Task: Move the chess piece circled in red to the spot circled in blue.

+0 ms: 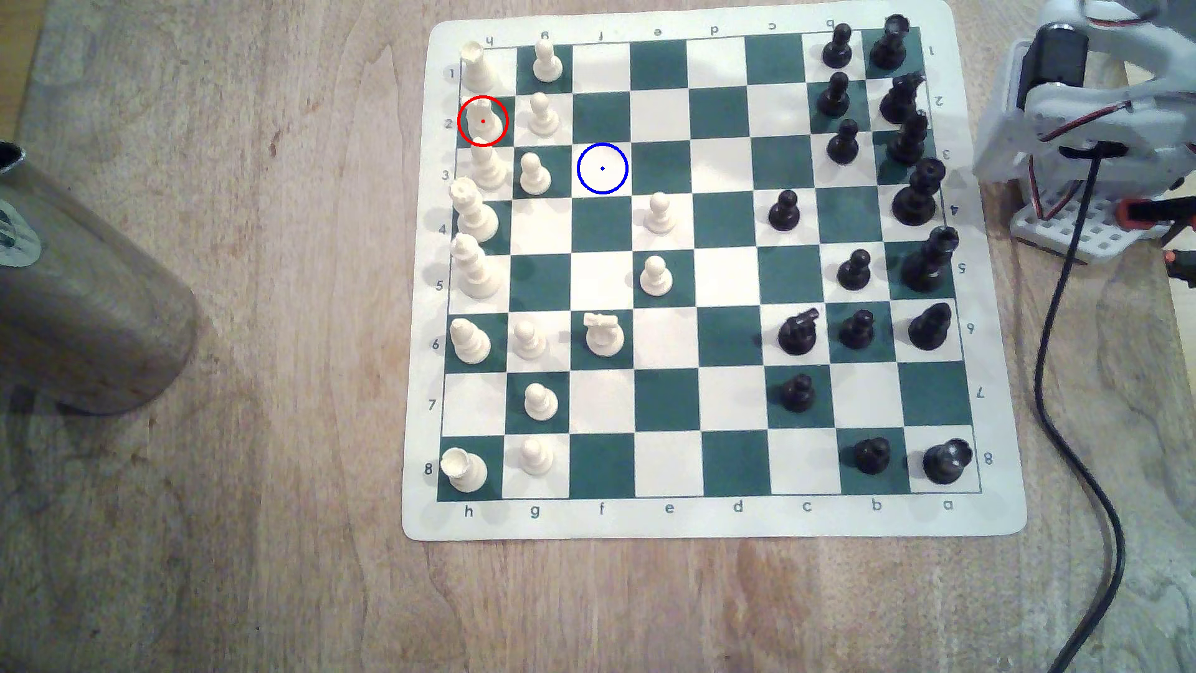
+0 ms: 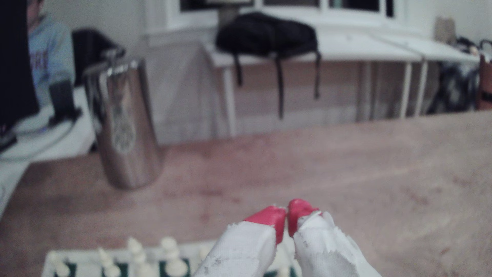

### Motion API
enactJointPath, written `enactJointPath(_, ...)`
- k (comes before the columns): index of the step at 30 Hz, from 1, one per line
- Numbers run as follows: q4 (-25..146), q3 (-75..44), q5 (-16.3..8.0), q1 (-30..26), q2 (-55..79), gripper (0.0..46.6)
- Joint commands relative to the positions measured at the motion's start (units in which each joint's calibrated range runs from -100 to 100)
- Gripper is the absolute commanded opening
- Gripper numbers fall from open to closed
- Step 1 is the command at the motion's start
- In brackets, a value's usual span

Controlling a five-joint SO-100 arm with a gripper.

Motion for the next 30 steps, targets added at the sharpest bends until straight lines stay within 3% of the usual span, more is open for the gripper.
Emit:
enactJointPath(1,7.46,-11.64,3.91,-1.88,10.80,3.8)
enactJointPath(9,1.97,-19.08,4.10,-1.10,31.68,6.6)
enactJointPath(16,3.77,-32.13,-0.29,-3.37,45.94,6.5)
enactJointPath(30,8.77,-56.88,-4.93,-4.94,71.41,8.0)
